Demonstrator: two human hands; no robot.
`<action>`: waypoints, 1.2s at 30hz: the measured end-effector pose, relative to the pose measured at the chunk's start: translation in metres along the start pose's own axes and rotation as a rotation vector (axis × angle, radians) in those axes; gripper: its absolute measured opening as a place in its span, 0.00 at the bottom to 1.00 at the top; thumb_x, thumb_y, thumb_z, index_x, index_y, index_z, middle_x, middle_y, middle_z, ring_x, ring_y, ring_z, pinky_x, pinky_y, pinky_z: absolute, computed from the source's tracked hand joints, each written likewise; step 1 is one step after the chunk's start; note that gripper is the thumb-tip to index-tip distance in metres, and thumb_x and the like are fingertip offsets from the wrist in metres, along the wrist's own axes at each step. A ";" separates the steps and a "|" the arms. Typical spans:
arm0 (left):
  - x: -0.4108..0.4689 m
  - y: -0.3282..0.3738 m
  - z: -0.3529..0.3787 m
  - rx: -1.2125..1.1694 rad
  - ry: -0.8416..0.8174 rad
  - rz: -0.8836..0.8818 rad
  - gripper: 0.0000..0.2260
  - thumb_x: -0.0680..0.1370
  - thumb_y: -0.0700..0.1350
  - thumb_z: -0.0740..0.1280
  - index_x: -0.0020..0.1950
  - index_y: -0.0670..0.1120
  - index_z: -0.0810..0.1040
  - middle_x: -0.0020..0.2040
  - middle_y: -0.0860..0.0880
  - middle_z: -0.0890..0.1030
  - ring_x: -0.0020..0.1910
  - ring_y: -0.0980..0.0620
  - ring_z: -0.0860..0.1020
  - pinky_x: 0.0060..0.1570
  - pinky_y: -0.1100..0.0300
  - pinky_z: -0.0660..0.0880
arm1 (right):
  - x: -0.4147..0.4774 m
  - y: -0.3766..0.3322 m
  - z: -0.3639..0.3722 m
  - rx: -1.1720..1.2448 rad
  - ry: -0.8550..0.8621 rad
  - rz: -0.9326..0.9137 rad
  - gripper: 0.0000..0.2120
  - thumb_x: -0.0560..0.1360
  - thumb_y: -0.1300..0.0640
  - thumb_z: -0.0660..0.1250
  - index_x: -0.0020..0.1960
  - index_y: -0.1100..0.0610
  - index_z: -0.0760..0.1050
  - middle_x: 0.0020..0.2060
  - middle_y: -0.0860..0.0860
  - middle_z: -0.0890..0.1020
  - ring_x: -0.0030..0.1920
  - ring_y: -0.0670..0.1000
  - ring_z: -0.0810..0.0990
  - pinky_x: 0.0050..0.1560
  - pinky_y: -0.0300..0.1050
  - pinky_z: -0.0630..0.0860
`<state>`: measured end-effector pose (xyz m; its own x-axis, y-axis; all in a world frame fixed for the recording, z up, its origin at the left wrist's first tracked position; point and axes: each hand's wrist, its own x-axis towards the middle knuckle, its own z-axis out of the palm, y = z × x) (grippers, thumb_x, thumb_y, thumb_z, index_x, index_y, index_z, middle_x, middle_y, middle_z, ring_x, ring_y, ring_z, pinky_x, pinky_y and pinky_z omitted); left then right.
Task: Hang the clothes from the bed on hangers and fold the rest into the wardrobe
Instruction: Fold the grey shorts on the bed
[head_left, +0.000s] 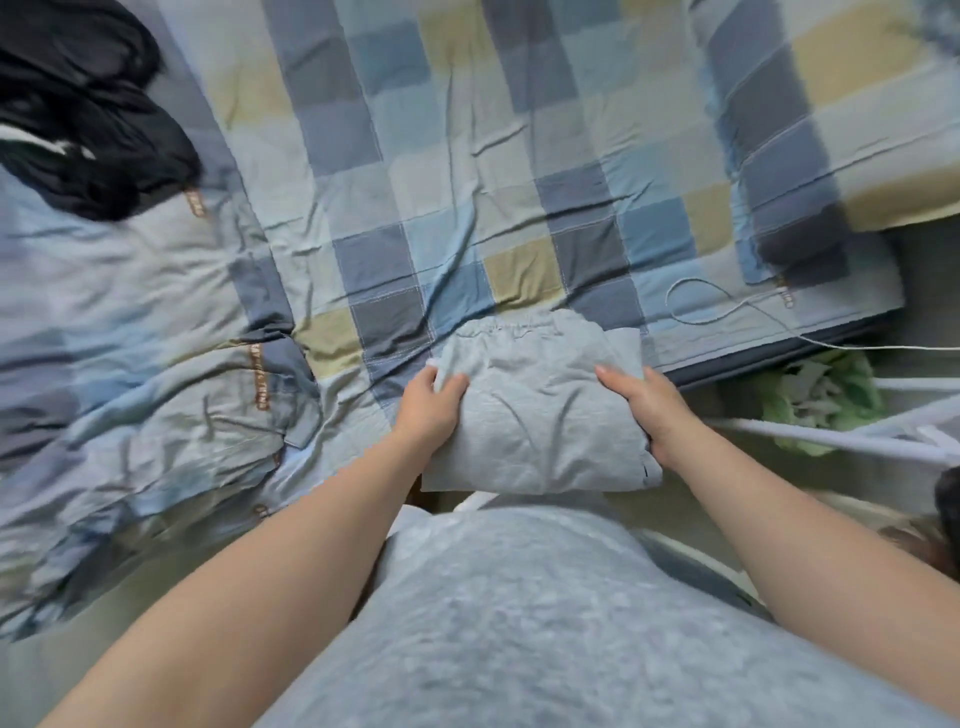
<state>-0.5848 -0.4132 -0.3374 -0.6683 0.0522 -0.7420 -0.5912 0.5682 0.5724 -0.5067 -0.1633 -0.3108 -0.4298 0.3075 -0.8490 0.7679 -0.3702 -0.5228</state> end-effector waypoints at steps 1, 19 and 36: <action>-0.004 0.007 -0.012 0.028 -0.020 0.072 0.12 0.80 0.53 0.67 0.59 0.47 0.78 0.52 0.52 0.81 0.52 0.49 0.78 0.47 0.56 0.70 | -0.015 0.003 0.005 0.050 0.032 -0.039 0.12 0.75 0.55 0.74 0.58 0.56 0.80 0.48 0.53 0.87 0.46 0.53 0.87 0.41 0.46 0.82; -0.125 0.088 0.026 0.212 -0.588 0.807 0.03 0.81 0.46 0.68 0.53 0.54 0.78 0.45 0.59 0.84 0.43 0.62 0.83 0.39 0.68 0.76 | -0.234 0.127 -0.037 0.605 0.687 -0.484 0.24 0.64 0.43 0.77 0.58 0.47 0.80 0.53 0.48 0.86 0.54 0.51 0.85 0.51 0.51 0.80; -0.454 -0.055 0.330 0.534 -1.231 1.267 0.13 0.82 0.45 0.67 0.40 0.54 0.68 0.35 0.58 0.71 0.35 0.58 0.71 0.40 0.67 0.69 | -0.483 0.457 -0.204 0.988 1.266 -0.498 0.16 0.71 0.49 0.74 0.58 0.42 0.80 0.54 0.47 0.85 0.53 0.50 0.85 0.50 0.49 0.80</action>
<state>-0.1004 -0.1967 -0.1472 0.2686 0.9621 0.0481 0.2940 -0.1294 0.9470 0.1486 -0.3023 -0.1235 0.4811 0.8365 -0.2623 -0.0987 -0.2456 -0.9643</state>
